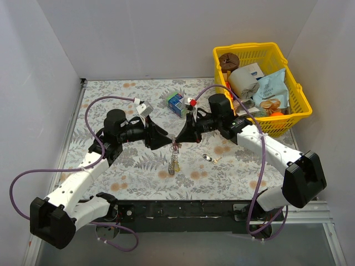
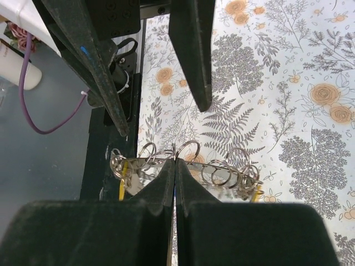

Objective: Put the keys on the keyring

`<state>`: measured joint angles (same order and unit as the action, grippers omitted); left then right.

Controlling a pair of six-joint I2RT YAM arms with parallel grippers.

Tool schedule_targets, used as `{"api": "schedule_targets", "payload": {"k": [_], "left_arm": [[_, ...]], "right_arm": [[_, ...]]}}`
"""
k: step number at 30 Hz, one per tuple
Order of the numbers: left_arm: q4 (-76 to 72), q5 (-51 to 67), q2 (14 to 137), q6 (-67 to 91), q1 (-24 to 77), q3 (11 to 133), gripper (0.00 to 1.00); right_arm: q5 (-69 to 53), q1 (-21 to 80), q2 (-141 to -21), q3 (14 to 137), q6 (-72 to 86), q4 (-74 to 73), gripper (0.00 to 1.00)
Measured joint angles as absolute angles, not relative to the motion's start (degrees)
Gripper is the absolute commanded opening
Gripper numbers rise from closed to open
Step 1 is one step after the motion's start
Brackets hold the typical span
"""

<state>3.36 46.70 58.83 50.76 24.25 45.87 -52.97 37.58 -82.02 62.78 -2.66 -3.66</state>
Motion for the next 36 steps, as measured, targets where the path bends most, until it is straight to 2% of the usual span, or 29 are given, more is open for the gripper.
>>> {"api": "schedule_targets", "payload": {"k": [5,13,26,29,32,33,34,36], "left_arm": [[4.0,49.3,58.9,50.5,23.7,45.9,0.49],[0.7,55.3,63.4,53.1,23.6,45.6,0.41],[-7.5,56.1,65.7,57.5,23.6,44.9,0.32],[-8.0,56.1,67.2,58.0,23.9,44.9,0.26],[-8.2,56.1,68.4,58.3,24.5,44.9,0.16],[-8.3,56.1,68.6,58.3,24.7,44.9,0.10],[-8.2,56.0,68.6,58.4,24.8,44.9,0.00],[-8.2,56.0,68.5,58.2,25.0,44.9,0.00]], "right_arm": [[-55.2,35.2,-82.0,62.8,0.8,-1.3,0.01],[-57.1,34.4,-82.0,62.8,3.5,1.4,0.01],[-58.3,34.4,-82.0,62.0,4.8,2.6,0.01],[-58.7,34.4,-82.0,62.0,5.1,3.2,0.01],[-58.8,34.4,-82.0,62.0,5.4,3.5,0.01],[-58.8,34.4,-82.0,61.9,5.5,3.5,0.01],[-58.9,34.4,-82.0,61.8,5.7,3.6,0.01],[-58.8,34.3,-82.0,61.5,5.8,3.7,0.01]]}}
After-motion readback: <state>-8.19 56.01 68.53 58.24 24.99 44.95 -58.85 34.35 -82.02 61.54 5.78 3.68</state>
